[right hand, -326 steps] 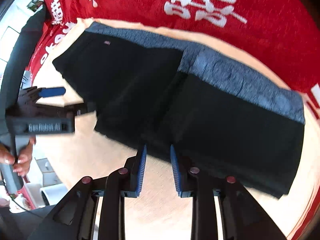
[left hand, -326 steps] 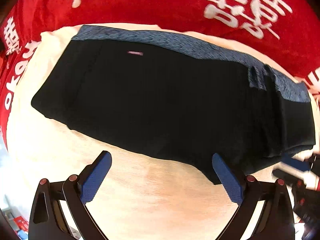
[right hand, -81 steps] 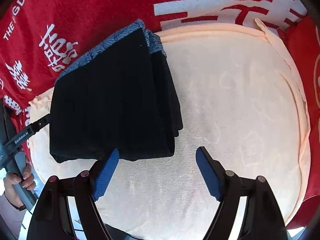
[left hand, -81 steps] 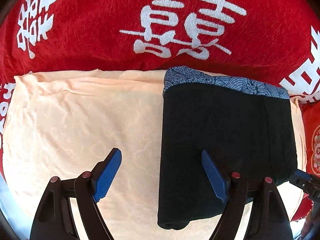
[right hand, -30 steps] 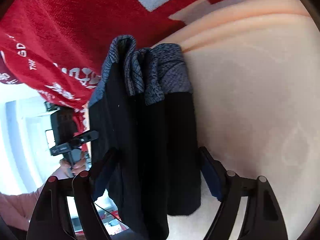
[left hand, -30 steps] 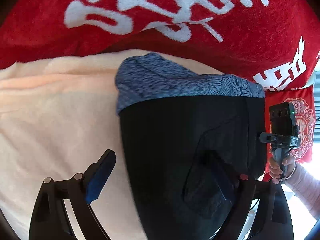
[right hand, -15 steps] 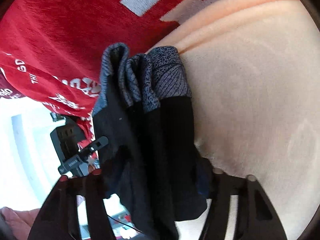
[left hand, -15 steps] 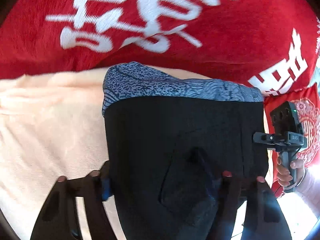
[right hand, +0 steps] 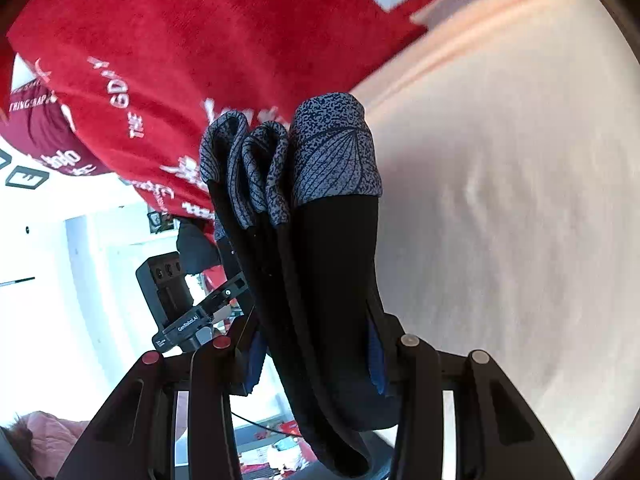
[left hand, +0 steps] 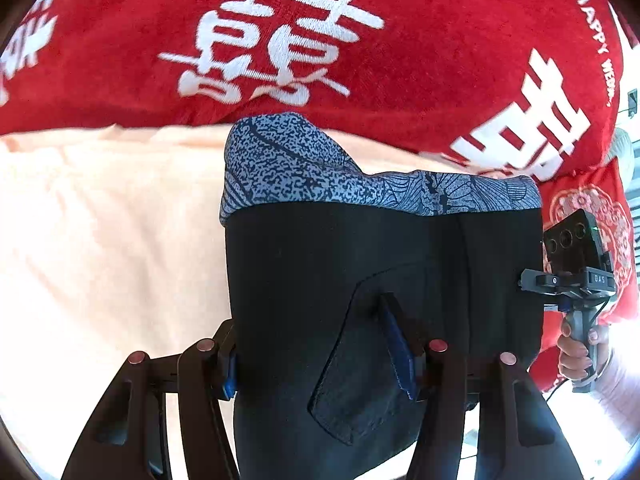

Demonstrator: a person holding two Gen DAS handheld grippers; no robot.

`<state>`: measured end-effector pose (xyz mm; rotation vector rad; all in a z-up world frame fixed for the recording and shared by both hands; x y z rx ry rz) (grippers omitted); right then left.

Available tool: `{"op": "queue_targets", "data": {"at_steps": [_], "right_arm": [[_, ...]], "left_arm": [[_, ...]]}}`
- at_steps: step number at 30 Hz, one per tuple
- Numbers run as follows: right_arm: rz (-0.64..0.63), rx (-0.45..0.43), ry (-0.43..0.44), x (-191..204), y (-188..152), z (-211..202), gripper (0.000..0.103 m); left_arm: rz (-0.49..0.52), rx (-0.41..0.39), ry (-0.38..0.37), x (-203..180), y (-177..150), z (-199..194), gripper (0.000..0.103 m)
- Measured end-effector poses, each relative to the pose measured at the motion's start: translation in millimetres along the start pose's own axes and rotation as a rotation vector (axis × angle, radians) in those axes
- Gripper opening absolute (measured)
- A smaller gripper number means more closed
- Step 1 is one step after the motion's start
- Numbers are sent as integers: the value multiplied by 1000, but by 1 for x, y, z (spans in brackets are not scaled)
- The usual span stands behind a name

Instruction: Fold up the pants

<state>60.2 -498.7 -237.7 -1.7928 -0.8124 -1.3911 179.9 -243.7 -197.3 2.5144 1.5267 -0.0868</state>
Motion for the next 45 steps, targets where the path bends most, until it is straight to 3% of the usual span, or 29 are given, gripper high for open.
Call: {"op": "queue_targets", "data": {"at_steps": [9, 14, 17, 20, 22, 25, 27, 31, 37, 45], "right_arm": [[67, -54, 4, -13, -76, 20, 45], [82, -48, -99, -43, -99, 34, 47], [65, -64, -147, -55, -98, 37, 54], [104, -91, -165, -74, -94, 29, 59], [89, -86, -202, -73, -92, 32, 67], [64, -97, -248, -67, -95, 31, 69], [58, -106, -278, -68, -101, 24, 71], [43, -103, -356, -66, -107, 28, 80], [-56, -83, -502, -56, -113, 43, 84], [-118, -77, -590, -49, -117, 49, 89]], "left_arm": [[-6, 48, 2, 14, -65, -5, 59], [-29, 64, 28, 35, -93, 23, 59], [-34, -2, 29, 41, -95, 26, 69], [-13, -16, 75, 40, -92, 30, 90], [0, -20, 92, 42, -90, 32, 92], [1, -13, 107, 43, -88, 31, 94], [11, -8, 176, 39, -86, 35, 103], [29, -5, 204, 32, -90, 40, 103], [59, -44, 247, 24, -93, 43, 103], [112, -36, 256, 4, -91, 51, 103]]}}
Point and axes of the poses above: each gripper's, at about its wrist camera, not at the fingertips, and z roughly the way its jaws point, x to its left, y to its top, the point moved 5 cm from there along z, roughly the way its jaws point, and after that the axes turned 15 degrees about y, right-handed, at the moved point
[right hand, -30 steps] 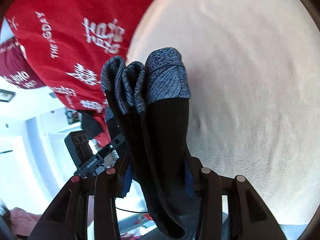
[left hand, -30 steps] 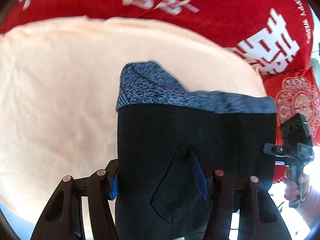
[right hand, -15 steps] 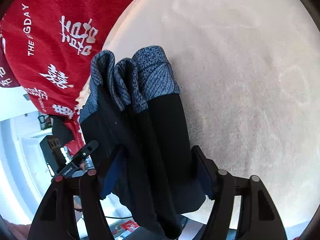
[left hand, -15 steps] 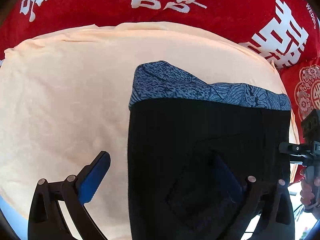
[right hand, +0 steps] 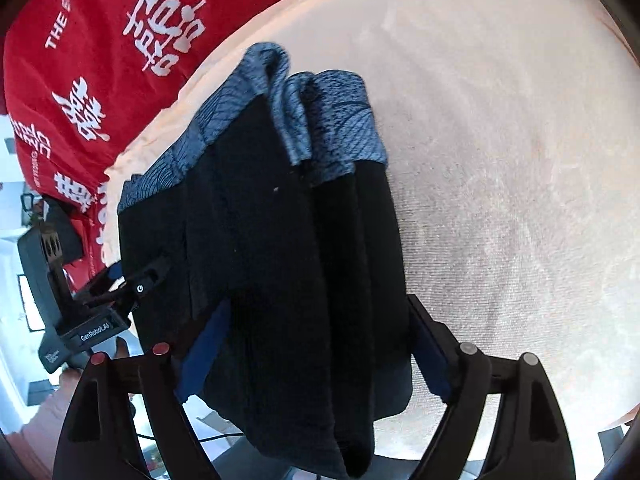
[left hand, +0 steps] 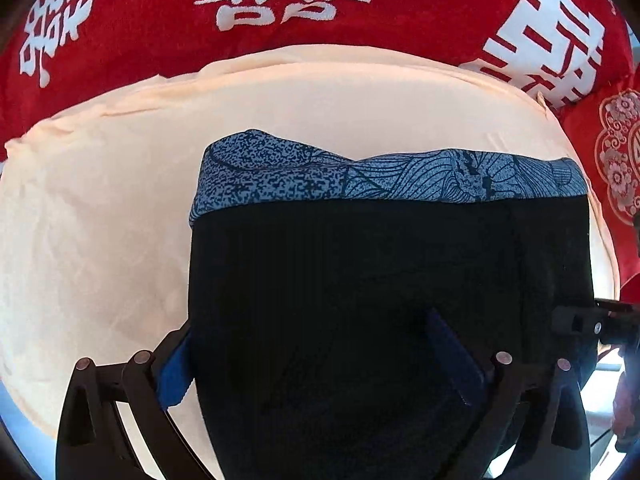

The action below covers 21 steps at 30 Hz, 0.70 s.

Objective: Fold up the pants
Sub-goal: 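Release the folded trousers and lift both grippers away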

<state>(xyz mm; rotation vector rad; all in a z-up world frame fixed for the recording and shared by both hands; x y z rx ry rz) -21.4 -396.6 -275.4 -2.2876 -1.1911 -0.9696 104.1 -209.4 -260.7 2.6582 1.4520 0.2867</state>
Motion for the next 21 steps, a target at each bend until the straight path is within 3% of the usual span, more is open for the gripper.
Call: {"op": "queue_targets", "data": {"at_steps": [5, 10, 15, 21], "right_arm": [[-37, 5, -63, 10, -4, -5, 89], [-4, -38, -117, 12, -13, -34, 92], [49, -93, -210, 12, -29, -64, 93], [86, -99, -237, 20, -62, -76, 93]], "left_arm": [[-24, 27, 5, 4, 0, -1, 103], [1, 9, 94, 7, -6, -22, 103], [-3, -53, 67, 12, -13, -63, 103], [3, -102, 28, 19, -22, -114, 103]]}}
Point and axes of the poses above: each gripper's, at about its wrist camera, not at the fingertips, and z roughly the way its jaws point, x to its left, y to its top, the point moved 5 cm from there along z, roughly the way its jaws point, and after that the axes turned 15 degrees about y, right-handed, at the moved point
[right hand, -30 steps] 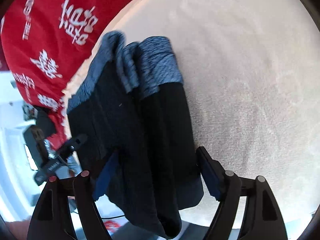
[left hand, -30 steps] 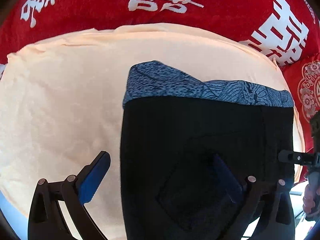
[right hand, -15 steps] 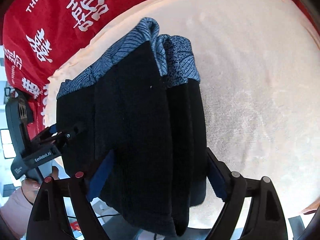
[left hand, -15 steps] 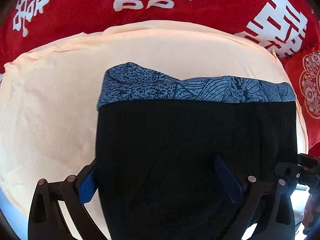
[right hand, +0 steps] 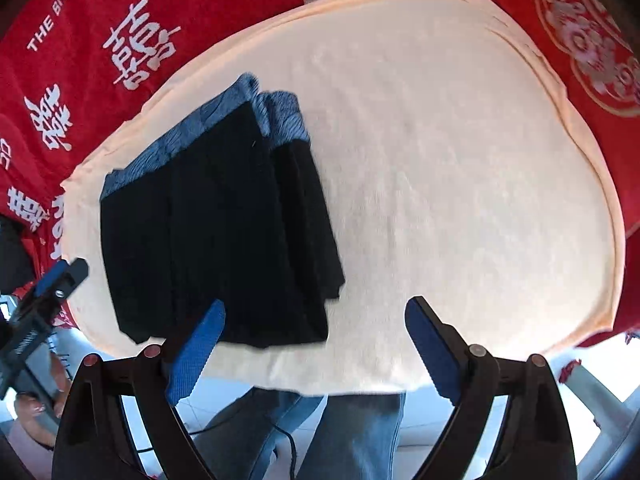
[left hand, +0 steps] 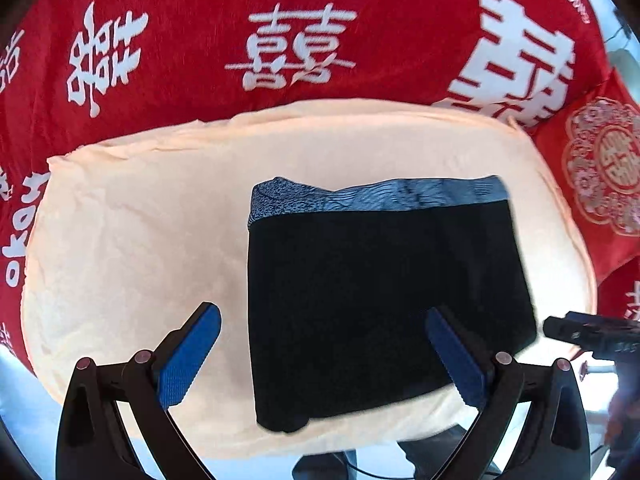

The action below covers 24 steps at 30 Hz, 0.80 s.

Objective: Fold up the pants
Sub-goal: 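Release the folded trousers and lift both grippers away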

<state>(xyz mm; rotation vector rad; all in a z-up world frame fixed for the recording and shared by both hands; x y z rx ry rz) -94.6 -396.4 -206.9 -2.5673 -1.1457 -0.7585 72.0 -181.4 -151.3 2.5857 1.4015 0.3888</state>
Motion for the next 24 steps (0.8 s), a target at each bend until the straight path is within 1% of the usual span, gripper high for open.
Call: {"op": "queue_targets", "data": {"at_steps": [3, 4, 7, 10, 14, 19, 21, 24], "right_arm": [[11, -7, -10, 9, -14, -9, 94], [2, -8, -30, 11, -17, -12, 98], [-57, -23, -114, 29, -24, -24, 101], [-94, -39, -144, 47, -31, -35, 101], [-122, -30, -156, 66, -44, -42, 101], [-116, -24, -129, 86, -61, -48, 101], [-132, -26, -119, 97, -67, -53, 101], [-155, -29, -123, 113, -75, -55, 101]], "left_arm": [[32, -27, -59, 1, -1, -28, 103], [58, -48, -64, 2, -2, -38, 103], [124, -85, -38, 3, -5, -61, 103], [135, -64, -22, 4, -16, -77, 103], [129, -15, 70, 10, -34, -81, 103], [93, 38, 108, 25, -53, -88, 103], [86, 46, 122, 31, -58, -93, 103], [82, 37, 150, 41, -61, -100, 103]]}}
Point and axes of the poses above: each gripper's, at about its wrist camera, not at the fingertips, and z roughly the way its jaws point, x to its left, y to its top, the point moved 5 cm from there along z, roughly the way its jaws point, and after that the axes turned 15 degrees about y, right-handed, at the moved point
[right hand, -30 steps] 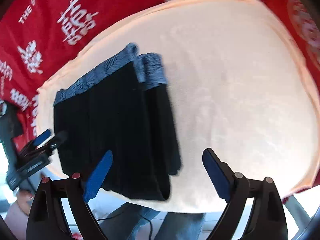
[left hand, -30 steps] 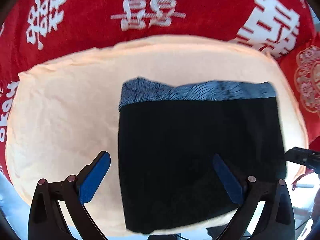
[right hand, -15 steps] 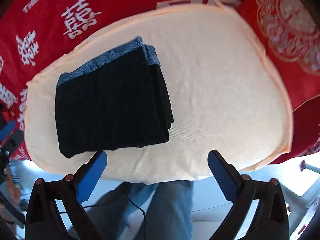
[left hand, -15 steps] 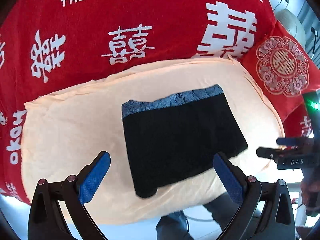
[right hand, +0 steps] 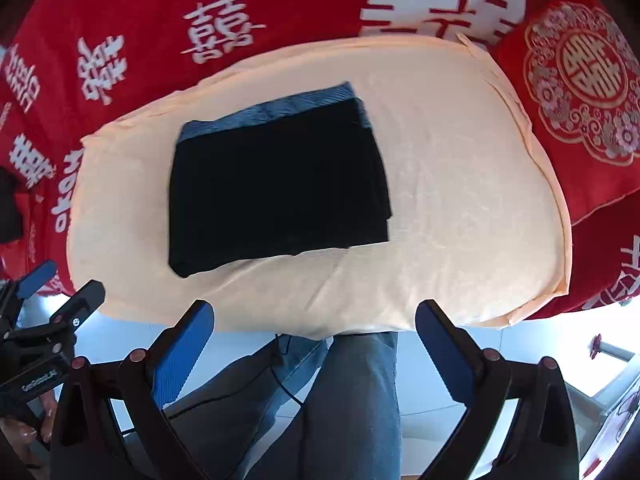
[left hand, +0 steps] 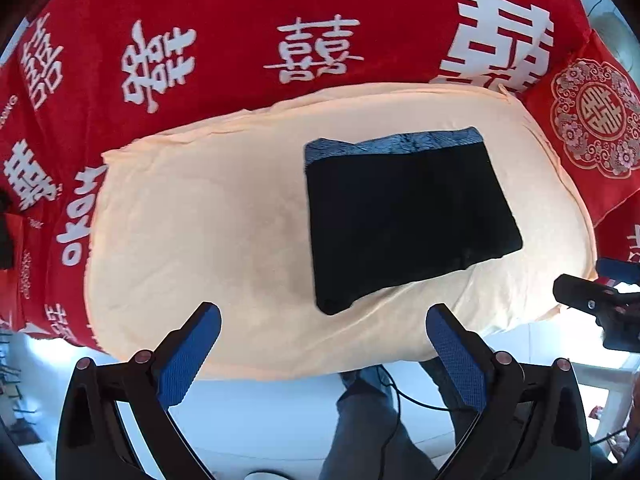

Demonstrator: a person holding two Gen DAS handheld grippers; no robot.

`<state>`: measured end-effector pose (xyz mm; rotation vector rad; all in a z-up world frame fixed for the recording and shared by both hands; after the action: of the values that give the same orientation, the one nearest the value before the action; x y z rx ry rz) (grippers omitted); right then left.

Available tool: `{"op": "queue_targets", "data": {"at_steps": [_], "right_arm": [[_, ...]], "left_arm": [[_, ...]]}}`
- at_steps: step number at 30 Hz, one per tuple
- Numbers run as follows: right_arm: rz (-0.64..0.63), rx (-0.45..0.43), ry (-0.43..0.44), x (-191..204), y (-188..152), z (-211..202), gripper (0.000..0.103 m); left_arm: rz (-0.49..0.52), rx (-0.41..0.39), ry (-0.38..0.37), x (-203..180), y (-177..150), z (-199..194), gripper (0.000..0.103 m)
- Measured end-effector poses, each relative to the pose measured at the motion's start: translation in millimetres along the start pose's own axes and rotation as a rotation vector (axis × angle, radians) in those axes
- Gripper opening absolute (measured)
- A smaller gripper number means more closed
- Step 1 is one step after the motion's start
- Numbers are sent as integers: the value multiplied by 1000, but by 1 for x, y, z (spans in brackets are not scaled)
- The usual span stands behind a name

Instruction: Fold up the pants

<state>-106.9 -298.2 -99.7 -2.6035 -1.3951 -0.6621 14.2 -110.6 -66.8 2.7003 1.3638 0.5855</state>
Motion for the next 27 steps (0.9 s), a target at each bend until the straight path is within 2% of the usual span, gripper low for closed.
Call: {"op": "queue_targets", "data": {"at_steps": [11, 18, 27], "right_arm": [[-65, -48, -82, 37, 12, -15, 101], [-94, -33, -87, 41, 18, -14, 101], [-116, -2, -90, 30, 20, -12, 101]], "left_arm": [[-14, -16, 47, 10, 4, -9, 103], [-49, -7, 61, 12, 9, -12, 103], [-22, 30, 75, -10, 7, -13, 103]]}}
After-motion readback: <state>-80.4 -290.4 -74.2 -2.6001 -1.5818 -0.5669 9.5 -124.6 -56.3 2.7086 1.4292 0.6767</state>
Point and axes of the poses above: each gripper's, at about its wrist camera, not at the fingertips, and z roughly the way its jaws point, x to its left, y to its top, the point moved 5 cm from there along z, roughly the way its jaws point, and after that the axes turned 15 degrees about y, right-handed, at the moved point
